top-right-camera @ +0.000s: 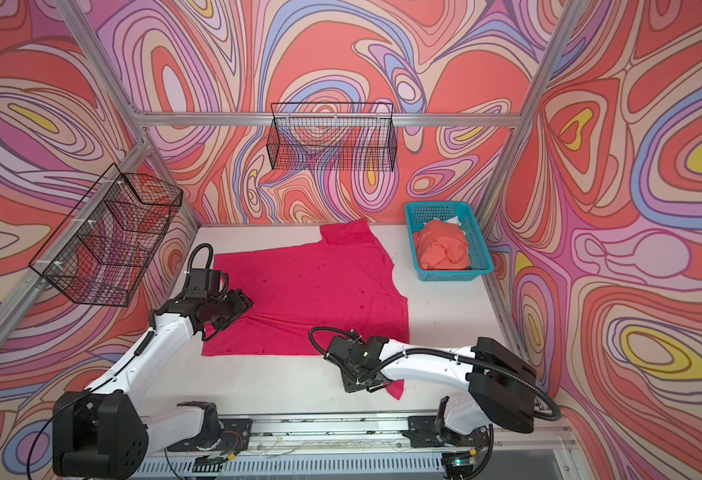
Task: Fold and stack the t-shirts
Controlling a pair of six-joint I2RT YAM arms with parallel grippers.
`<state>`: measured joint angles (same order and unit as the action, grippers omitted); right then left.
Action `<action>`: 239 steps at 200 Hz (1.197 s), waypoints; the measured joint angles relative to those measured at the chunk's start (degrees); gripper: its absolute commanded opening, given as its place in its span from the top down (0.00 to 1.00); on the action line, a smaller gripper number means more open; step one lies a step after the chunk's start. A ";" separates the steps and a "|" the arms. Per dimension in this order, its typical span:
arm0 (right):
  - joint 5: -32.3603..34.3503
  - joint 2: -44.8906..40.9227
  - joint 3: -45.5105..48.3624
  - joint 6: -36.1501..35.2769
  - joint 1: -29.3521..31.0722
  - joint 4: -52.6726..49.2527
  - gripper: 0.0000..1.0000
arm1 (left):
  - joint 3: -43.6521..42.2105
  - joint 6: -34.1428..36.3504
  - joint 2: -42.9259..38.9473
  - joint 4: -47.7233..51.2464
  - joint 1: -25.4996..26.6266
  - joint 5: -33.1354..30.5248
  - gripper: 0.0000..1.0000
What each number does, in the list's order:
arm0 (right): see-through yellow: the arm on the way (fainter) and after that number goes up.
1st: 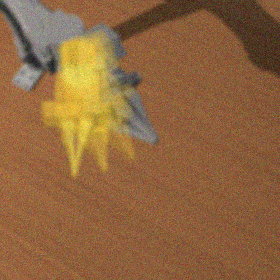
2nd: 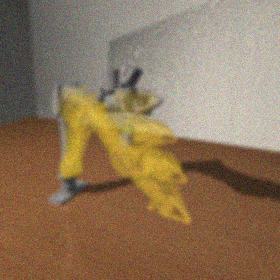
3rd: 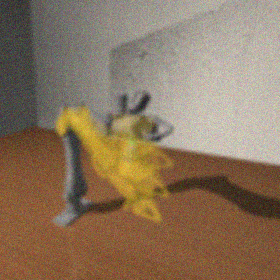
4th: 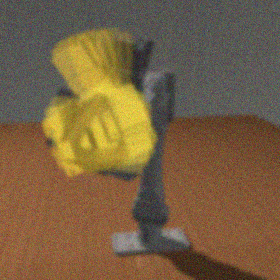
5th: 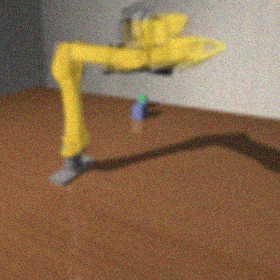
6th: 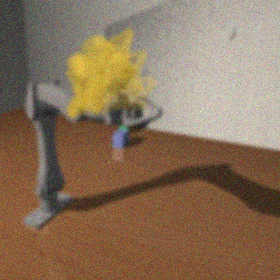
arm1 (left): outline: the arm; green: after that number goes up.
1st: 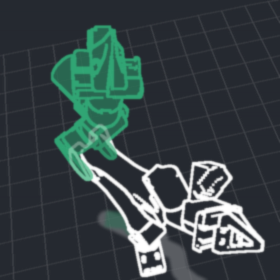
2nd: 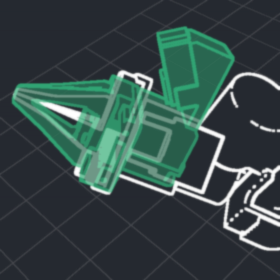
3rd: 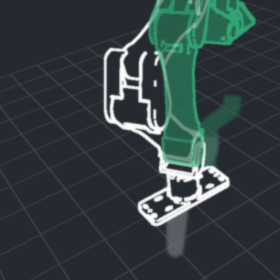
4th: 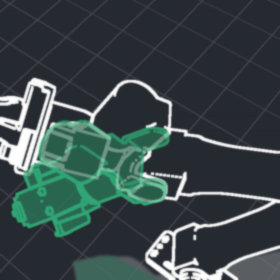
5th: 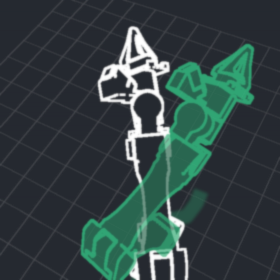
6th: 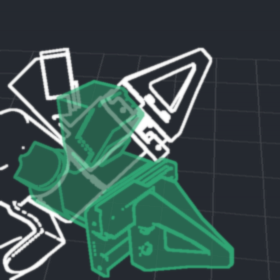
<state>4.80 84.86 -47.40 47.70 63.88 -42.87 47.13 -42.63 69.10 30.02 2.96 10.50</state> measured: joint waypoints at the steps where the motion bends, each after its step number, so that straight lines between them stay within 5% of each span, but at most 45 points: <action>1: 0.07 0.13 0.00 -0.07 0.00 0.04 0.54 | 0.00 0.00 -0.02 0.00 0.00 0.00 0.32; 38: 1.46 3.50 0.63 -1.27 0.00 1.49 0.59 | -0.04 0.02 -0.07 0.04 0.00 0.00 0.32; 79: 1.81 3.39 1.36 -2.08 0.07 3.82 0.89 | -0.07 0.04 -0.09 0.07 0.00 0.00 0.32; 180: -4.87 -2.08 -5.09 -2.14 0.24 -2.45 0.91 | -0.04 0.46 -0.13 0.22 0.00 -0.02 0.32; 197: -6.19 -3.43 -5.49 -2.14 0.24 -3.43 0.82 | -0.07 0.46 -0.13 0.20 0.00 -0.02 0.32; 218: -7.98 -2.91 -5.53 -2.47 0.31 -4.20 0.50 | -0.07 0.46 -0.13 0.20 0.00 0.00 0.32; 239: -8.02 -2.47 -5.53 -3.08 0.15 -5.01 0.41 | -0.04 0.48 -0.13 0.20 0.00 0.02 0.32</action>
<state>-3.22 82.39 -52.93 44.62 64.03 -47.88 47.09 -42.15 68.97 30.22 2.96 10.52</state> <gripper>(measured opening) 0.570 0.682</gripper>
